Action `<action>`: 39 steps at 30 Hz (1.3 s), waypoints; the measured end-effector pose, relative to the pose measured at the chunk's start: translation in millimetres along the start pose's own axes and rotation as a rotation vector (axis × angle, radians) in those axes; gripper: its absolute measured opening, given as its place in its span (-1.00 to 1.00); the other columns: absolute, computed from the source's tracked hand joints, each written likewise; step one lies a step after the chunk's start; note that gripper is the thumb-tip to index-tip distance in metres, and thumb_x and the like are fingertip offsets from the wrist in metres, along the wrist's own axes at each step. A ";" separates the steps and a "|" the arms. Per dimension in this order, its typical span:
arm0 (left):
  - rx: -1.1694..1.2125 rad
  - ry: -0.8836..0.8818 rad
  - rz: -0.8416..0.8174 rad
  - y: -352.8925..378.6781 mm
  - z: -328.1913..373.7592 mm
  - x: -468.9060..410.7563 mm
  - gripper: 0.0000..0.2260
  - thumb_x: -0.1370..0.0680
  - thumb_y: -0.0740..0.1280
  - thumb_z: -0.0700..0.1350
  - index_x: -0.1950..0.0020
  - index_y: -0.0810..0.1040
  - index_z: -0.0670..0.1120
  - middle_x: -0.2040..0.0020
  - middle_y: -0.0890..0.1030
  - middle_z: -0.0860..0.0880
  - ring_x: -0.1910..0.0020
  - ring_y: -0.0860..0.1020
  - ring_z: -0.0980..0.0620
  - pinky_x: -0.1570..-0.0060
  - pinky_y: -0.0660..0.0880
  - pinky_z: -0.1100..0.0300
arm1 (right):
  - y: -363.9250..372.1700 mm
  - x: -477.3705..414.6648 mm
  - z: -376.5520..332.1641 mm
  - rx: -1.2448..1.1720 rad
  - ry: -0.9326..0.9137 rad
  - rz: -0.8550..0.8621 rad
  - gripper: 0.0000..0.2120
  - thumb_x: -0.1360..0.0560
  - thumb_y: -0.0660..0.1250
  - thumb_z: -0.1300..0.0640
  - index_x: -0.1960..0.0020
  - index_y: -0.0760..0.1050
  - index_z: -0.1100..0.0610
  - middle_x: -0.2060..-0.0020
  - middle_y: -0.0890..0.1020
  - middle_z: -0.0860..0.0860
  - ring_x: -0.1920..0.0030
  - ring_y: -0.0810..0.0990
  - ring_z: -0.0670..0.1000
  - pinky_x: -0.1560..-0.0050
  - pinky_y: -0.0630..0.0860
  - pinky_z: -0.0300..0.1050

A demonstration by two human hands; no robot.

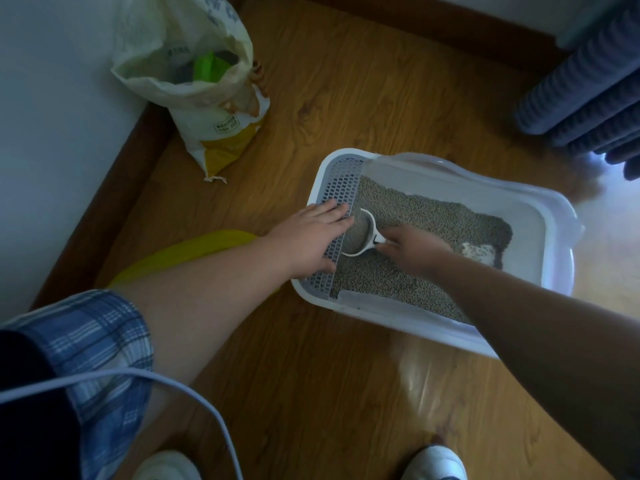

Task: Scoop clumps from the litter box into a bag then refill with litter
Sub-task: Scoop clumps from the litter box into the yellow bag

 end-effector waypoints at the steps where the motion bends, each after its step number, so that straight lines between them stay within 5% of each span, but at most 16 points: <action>1: -0.002 0.001 0.003 0.3 -0.1 0.1 -0.13 -0.52 0.41 0.15 -0.64 -0.08 0.02 -0.64 -0.15 0.01 -0.60 -0.17 0.03 -0.43 -0.25 0.18 | 5.7 0.5 3.2 -0.070 -0.003 -0.008 -0.70 -0.63 0.16 -0.18 -0.30 0.49 -0.17 0.03 0.62 -0.11 0.08 0.59 -0.01 0.03 0.56 -0.04; 9: 0.010 -0.001 0.002 -0.1 0.5 -0.5 -0.12 -0.51 0.42 0.15 -0.64 -0.08 0.03 -0.64 -0.14 0.02 -0.60 -0.17 0.04 -0.44 -0.25 0.17 | 14.6 20.5 29.0 -0.223 0.027 0.003 -0.71 -0.63 0.21 -0.11 -0.34 0.46 -0.23 0.00 0.63 -0.14 0.05 0.60 -0.04 -0.03 0.56 -0.03; 13: 0.007 0.004 -0.007 -0.1 1.0 -0.5 -0.12 -0.52 0.41 0.14 -0.64 -0.08 0.01 -0.64 -0.14 0.01 -0.60 -0.17 0.03 -0.47 -0.24 0.16 | 9.9 41.9 51.3 -0.269 0.048 0.055 -0.64 -0.64 0.22 -0.05 -0.44 0.42 -0.11 -0.14 0.58 -0.13 -0.16 0.55 -0.01 -0.14 0.42 -0.09; 17: 0.000 0.005 -0.004 -0.6 1.4 -0.1 -0.13 -0.52 0.40 0.14 -0.64 -0.08 0.01 -0.64 -0.15 0.01 -0.60 -0.18 0.04 -0.46 -0.24 0.18 | 4.1 63.1 84.6 -0.292 0.078 0.110 -0.64 -0.62 0.26 -0.01 -0.41 0.48 -0.02 0.06 0.61 -0.16 -0.06 0.59 -0.01 -0.07 0.37 -0.13; 22: -0.008 0.005 -0.013 0.8 0.3 -1.9 -0.13 -0.52 0.39 0.16 -0.64 -0.08 0.01 -0.64 -0.15 0.01 -0.60 -0.17 0.03 -0.48 -0.22 0.15 | -10.0 94.2 105.3 -0.294 0.130 0.213 -0.59 -0.61 0.31 0.02 -0.44 0.44 0.01 0.00 0.58 -0.10 -0.04 0.54 -0.04 -0.07 0.36 -0.15; 29: -0.017 0.007 -0.024 1.7 -0.5 -3.3 -0.12 -0.51 0.41 0.17 -0.63 -0.08 0.01 -0.64 -0.14 0.00 -0.61 -0.16 0.02 -0.53 -0.15 0.08 | -13.9 127.4 99.0 -0.368 0.124 0.309 -0.84 -0.58 0.31 -0.05 -0.16 0.52 -0.16 0.34 0.55 -0.20 0.22 0.54 -0.08 -0.01 0.51 -0.01; 34: -0.015 0.005 -0.033 1.9 -1.7 -3.2 -0.12 -0.52 0.40 0.17 -0.63 -0.09 0.02 -0.63 -0.15 0.00 -0.60 -0.17 0.03 -0.56 -0.15 0.08 | -11.6 154.0 97.8 -0.444 0.163 0.373 -0.92 -0.55 0.24 -0.15 0.04 0.48 -0.21 0.33 0.58 -0.11 0.23 0.57 0.02 0.04 0.54 0.08; 39: -0.011 0.006 -0.040 0.9 -0.1 -3.1 -0.12 -0.52 0.40 0.17 -0.63 -0.10 0.03 -0.63 -0.16 0.01 -0.60 -0.18 0.04 -0.52 -0.19 0.12 | -25.2 168.1 94.1 -0.532 0.185 0.478 -0.78 -0.62 0.23 -0.01 0.17 0.42 0.03 0.37 0.55 0.03 0.34 0.55 0.03 0.22 0.46 -0.02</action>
Point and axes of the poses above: each hand's wrist, its own x-axis away from the middle knuckle, its own y-axis out of the palm, z = x × y, the point moved 1 cm from there along -x, towards the middle knuckle
